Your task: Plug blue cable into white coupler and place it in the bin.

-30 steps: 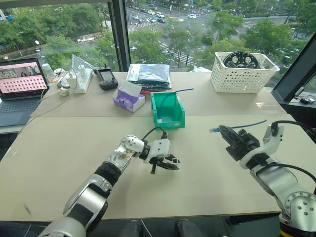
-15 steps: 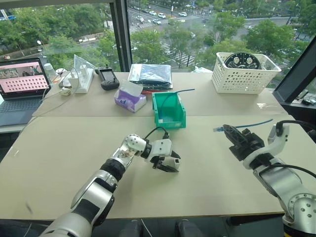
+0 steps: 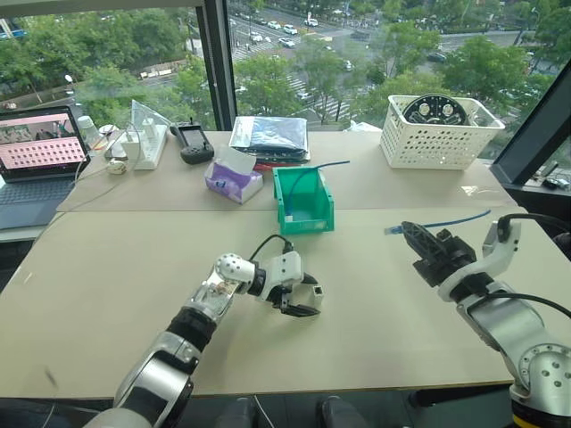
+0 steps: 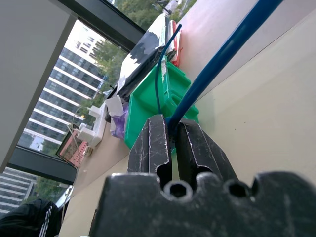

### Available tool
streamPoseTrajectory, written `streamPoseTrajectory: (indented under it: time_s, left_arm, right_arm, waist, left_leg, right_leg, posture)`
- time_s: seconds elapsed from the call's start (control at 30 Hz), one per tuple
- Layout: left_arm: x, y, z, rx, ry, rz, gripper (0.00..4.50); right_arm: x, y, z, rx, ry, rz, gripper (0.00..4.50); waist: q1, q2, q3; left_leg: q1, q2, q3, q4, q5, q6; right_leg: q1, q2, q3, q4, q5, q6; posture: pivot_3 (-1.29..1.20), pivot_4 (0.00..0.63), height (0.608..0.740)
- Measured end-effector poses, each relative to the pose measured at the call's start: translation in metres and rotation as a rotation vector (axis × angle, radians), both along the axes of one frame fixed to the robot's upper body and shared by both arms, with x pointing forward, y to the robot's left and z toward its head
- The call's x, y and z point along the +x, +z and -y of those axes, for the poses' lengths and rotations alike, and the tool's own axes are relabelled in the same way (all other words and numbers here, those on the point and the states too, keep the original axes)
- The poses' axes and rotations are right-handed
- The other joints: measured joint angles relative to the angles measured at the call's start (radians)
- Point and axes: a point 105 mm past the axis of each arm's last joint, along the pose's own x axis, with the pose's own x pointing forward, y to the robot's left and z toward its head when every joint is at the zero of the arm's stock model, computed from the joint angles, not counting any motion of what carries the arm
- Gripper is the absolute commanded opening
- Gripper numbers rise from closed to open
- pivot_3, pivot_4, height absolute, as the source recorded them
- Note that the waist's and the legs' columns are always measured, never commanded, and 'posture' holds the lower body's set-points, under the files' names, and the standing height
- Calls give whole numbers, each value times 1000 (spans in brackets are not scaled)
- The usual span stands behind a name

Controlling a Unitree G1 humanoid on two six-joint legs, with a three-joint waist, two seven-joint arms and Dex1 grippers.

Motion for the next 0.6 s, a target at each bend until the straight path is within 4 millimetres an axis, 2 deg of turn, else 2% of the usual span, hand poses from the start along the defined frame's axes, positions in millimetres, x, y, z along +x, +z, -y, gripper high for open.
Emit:
streamPoseTrajectory:
  time_s: [0.3, 0.6]
  left_arm:
    - [-11, 2, 3, -43, 160, -107, 3700]
    - [-11, 5, 6, -82, 263, -154, 3700]
  right_arm:
    - [5, 2, 0, 4, 6, 12, 0]
    - [5, 2, -1, 2, 10, 15, 0]
  waist:
    - [0, 2, -1]
    - [0, 2, -1]
  left_leg:
    - [0, 0, 0, 0, 0, 0]
    - [0, 0, 0, 0, 0, 0]
  right_leg:
    - [0, 0, 0, 0, 0, 0]
    - [0, 0, 0, 0, 0, 0]
  posture:
    - [0, 150, 740]
    - [0, 150, 740]
